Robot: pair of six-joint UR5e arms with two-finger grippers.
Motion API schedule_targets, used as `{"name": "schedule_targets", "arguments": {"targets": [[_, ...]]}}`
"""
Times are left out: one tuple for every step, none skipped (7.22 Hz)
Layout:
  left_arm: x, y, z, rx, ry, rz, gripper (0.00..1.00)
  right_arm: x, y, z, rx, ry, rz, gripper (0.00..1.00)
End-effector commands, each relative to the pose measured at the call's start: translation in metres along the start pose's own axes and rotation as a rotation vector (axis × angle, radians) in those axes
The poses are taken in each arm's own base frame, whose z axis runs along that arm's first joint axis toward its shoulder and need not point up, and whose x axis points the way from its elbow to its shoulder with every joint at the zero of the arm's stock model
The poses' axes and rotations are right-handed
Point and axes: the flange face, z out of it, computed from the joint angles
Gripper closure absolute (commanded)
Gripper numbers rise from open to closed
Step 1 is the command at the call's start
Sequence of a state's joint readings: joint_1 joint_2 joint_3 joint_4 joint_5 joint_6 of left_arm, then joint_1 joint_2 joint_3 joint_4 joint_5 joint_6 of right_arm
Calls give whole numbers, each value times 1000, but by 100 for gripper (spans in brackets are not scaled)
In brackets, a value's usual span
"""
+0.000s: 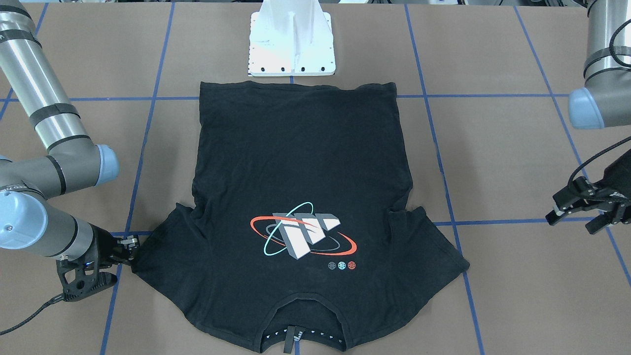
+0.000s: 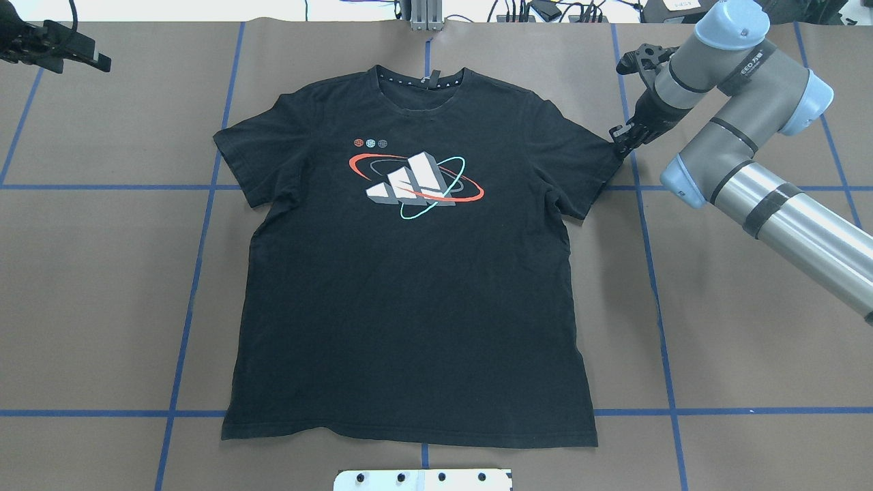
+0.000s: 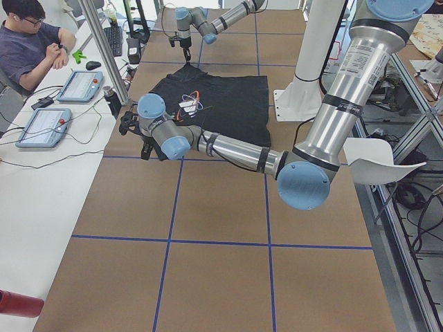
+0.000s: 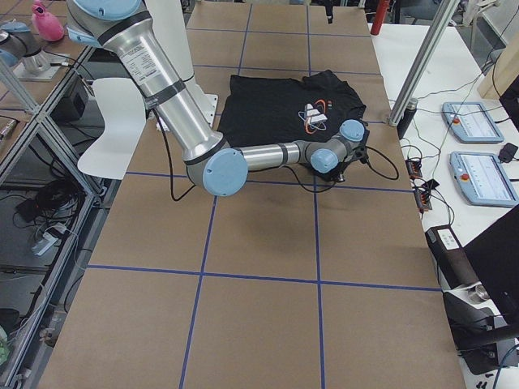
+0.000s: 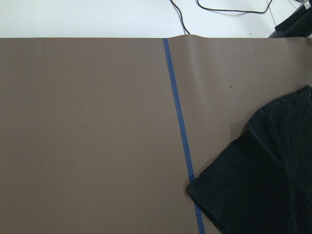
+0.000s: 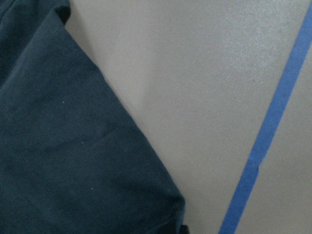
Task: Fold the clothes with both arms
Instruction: 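Grasp the black sleeve edge with the right gripper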
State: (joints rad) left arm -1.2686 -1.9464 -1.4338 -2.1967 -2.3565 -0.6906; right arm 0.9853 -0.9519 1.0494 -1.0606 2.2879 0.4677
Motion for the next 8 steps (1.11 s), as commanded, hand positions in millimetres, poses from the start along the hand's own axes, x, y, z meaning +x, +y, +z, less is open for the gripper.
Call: {"name": "schedule_targets", "arguments": {"targets": [[2,-1,-1,2,3,-11,0,-5,-3,-6,2,-22,21,100],[2,-1,-1,3,2,-10,0,-17,-12,-19,2,-66,52,100],[2,0,-1,2,1,-9,0,-31,-24,-40,24,-96,35,100],[0,-1,-3,5,1,-12,0,-44,-33,-54,28,-136,20,100],[0,-1,-3,6,0,-11,0,-58,-41,-64,32,-162,6,100],[0,-1,-3,5,1,-11,0,-77,-49,-76,46,-180,-1,100],[0,-1,-3,5,1,-11,0,-98,-55,-79,49,-191,-6,100],[-1,-1,-3,4,1,-13,0,-130,-58,-73,32,-209,29,100]]}}
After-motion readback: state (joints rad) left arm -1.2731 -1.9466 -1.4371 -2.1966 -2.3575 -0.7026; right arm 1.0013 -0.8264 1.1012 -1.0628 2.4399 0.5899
